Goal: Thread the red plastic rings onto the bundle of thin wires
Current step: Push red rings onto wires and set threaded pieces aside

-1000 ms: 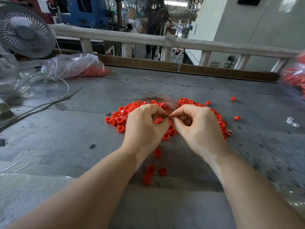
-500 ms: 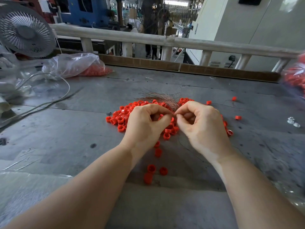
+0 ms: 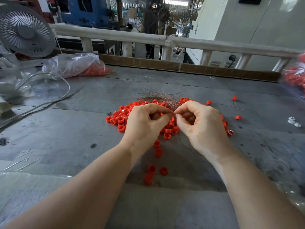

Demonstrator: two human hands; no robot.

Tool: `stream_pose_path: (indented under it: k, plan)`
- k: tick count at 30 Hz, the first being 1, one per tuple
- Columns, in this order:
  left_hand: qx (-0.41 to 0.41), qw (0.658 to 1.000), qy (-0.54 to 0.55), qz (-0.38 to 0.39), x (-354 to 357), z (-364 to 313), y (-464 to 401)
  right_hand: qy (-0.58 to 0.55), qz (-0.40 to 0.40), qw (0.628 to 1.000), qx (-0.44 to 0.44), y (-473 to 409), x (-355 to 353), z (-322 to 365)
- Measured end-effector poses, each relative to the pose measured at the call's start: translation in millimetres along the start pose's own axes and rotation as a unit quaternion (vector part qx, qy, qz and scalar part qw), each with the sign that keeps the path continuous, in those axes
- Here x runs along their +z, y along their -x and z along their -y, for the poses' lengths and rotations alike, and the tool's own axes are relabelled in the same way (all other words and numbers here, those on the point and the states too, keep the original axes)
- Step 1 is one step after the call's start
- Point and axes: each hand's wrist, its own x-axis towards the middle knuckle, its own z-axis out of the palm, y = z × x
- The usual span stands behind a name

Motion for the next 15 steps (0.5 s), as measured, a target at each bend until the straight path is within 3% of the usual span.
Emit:
stream_pose_path:
  k: [11,15]
  plan:
    - [0.026,0.993,-0.111,-0.021,2.6,3.4,0.4,0.028,0.019,0.999,-0.029,2.1,0.6,5.1]
    - [-0.005,1.000,-0.025,-0.003,0.4,5.7,-1.5,0.011,-0.003,1.000,-0.020,1.3,-0.4,4.7]
